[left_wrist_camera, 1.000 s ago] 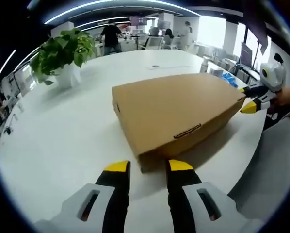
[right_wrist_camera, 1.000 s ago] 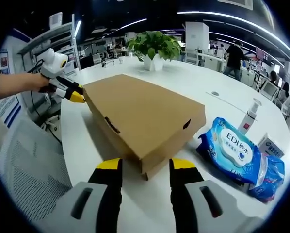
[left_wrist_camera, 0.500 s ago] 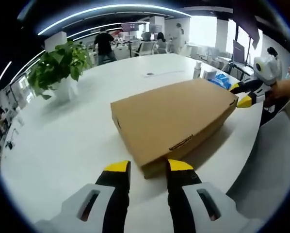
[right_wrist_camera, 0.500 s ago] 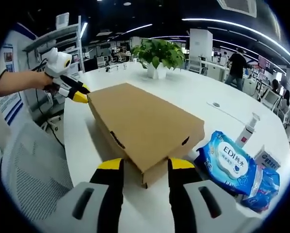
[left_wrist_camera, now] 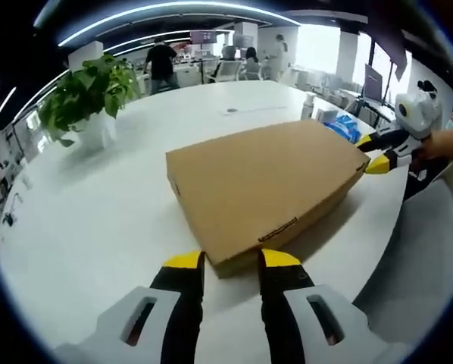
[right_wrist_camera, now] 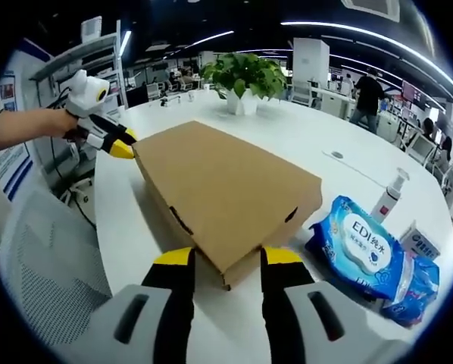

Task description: Operate the shoe box by opening the lid, removing the specified soft item, and placing it in the target area until the item is outside and the box remains undamaged.

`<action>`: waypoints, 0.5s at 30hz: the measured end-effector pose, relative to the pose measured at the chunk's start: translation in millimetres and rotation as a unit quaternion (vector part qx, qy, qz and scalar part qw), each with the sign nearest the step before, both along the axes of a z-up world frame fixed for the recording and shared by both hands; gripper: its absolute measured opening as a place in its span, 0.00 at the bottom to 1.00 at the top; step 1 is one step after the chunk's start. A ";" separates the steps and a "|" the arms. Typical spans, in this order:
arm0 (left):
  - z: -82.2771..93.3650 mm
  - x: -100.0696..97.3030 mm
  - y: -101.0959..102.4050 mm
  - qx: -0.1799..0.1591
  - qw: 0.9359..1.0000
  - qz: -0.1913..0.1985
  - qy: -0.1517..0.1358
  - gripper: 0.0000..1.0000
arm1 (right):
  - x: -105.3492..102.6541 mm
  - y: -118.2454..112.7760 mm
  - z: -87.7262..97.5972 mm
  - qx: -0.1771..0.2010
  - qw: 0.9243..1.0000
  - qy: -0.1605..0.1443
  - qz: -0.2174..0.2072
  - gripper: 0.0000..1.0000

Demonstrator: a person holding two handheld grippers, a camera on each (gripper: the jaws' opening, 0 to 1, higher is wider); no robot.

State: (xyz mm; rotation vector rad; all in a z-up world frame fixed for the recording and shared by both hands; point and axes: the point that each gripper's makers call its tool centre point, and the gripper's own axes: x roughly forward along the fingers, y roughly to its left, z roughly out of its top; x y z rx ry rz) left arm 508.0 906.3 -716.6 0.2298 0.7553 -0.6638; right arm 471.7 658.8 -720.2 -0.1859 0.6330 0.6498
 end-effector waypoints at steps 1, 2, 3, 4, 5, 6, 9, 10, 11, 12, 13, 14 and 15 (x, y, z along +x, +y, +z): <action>0.2 1.3 -0.2 0.000 1.000 0.000 -0.001 0.27 | 1.4 -0.2 0.1 -0.001 1.000 0.000 0.000 0.31; 0.2 3.0 -0.4 -0.001 1.000 0.001 -0.001 0.27 | 3.1 -0.9 -0.1 -0.002 1.000 0.000 0.001 0.31; 0.2 4.3 -0.7 -0.001 1.000 0.001 -0.001 0.27 | 5.2 -1.4 -0.2 -0.002 1.000 0.000 0.000 0.31; 0.2 6.7 -1.2 0.000 1.000 0.002 0.000 0.27 | 6.1 -1.6 -0.2 -0.002 1.000 0.000 0.000 0.31; 0.4 8.1 -1.6 0.000 1.000 0.002 0.000 0.27 | 7.4 -1.9 -0.2 -0.001 1.000 -0.001 0.000 0.31; 0.4 9.8 -2.0 0.001 1.000 0.002 0.000 0.27 | 8.8 -2.4 -0.2 -0.001 1.000 -0.001 0.000 0.31; 0.4 15.6 -3.0 0.002 1.000 0.001 0.001 0.27 | 14.6 -3.5 0.0 -0.001 1.000 0.000 -0.001 0.31; 0.4 18.5 -3.3 0.002 1.000 0.001 0.001 0.27 | 16.3 -3.9 0.0 -0.001 1.000 0.000 -0.001 0.31; 0.4 20.4 -3.5 0.002 1.000 0.001 0.001 0.27 | 18.3 -4.4 0.0 0.000 1.000 0.000 -0.001 0.31; 0.5 23.3 -3.8 0.002 1.000 0.001 0.002 0.27 | 20.8 -4.8 0.0 0.001 1.000 0.000 -0.002 0.31; 0.4 25.2 -4.1 0.002 1.000 0.001 0.002 0.27 | 22.6 -5.0 0.1 0.001 1.000 0.001 -0.002 0.31; 0.3 28.5 -4.6 0.003 1.000 0.000 0.002 0.27 | 26.0 -5.7 0.1 0.001 1.000 0.002 -0.002 0.31; 0.3 30.5 -5.0 0.003 1.000 0.000 0.002 0.27 | 27.9 -6.1 0.1 0.001 1.000 0.002 -0.002 0.31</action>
